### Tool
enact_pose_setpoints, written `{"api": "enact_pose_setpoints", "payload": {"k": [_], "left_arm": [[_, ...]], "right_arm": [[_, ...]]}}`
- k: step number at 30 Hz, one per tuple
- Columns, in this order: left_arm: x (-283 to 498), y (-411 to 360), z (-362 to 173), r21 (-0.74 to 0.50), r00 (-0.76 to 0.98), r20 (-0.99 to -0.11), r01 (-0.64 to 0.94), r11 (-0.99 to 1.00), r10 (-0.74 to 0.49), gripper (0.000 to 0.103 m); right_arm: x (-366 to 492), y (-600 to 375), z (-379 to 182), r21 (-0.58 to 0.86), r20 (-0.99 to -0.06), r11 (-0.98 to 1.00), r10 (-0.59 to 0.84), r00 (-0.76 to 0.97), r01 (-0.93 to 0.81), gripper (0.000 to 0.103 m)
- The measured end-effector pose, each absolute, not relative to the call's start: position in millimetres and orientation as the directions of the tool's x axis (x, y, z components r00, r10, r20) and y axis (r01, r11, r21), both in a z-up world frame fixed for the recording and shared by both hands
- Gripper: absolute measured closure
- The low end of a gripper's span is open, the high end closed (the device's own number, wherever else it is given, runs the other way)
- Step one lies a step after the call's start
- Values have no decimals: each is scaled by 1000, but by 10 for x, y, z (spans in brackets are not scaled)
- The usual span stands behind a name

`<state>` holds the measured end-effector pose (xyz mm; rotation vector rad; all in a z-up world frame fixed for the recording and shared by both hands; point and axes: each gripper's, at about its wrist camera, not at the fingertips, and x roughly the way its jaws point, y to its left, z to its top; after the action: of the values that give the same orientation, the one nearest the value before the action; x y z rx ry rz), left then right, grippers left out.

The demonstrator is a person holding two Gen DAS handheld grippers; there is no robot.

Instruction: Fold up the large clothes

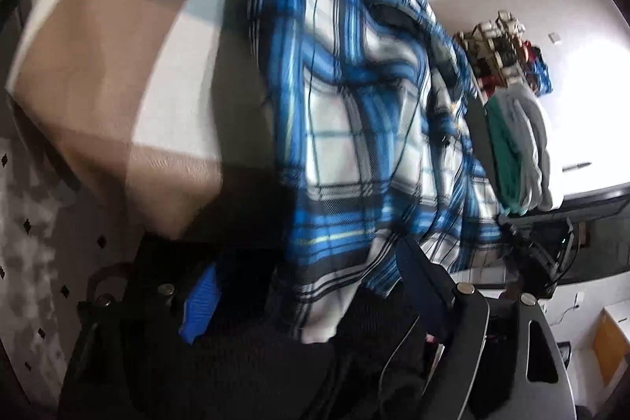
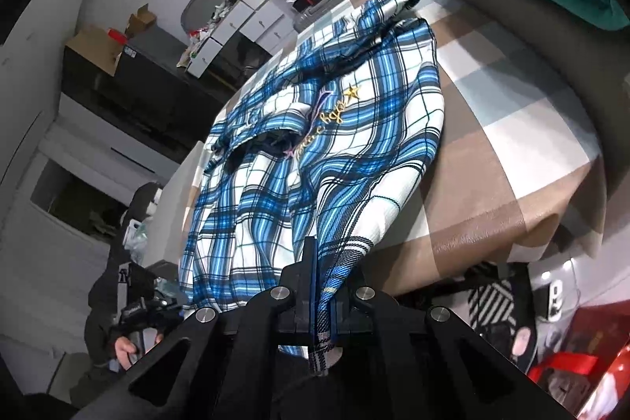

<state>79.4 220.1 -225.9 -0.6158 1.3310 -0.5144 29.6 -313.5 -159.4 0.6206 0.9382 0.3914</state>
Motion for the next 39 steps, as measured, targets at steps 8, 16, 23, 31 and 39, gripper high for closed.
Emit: {"api": "enact_pose_setpoints", "payload": {"k": [8,16,23,31,39], "left_arm": [[693,2078,-2051,-665,165,-718,126,736,-677,101],[979,2247,-1361,-715,259,-637,152,682,-726,102],[1853,1945,-527,-723,304,-581,234,650,-755,103],[3161,2027,-320,-800,350,-540,67,596,-765,103],[4008,2137,-1038,-840,409,-541,-214,499,-735,103]], "right_arm": [[281,-3152,-1632,652,-623,756,574,531,-54,99],[389,-3255,-1467,730,-545,679,647,533,-79,99],[1131,-3323,-839,786,-449,608,683,576,-108,99],[2288,-3275,-382,732,-513,681,542,666,9,98],[3681,-3295,-880,595,-756,740,381,533,315,96]]}}
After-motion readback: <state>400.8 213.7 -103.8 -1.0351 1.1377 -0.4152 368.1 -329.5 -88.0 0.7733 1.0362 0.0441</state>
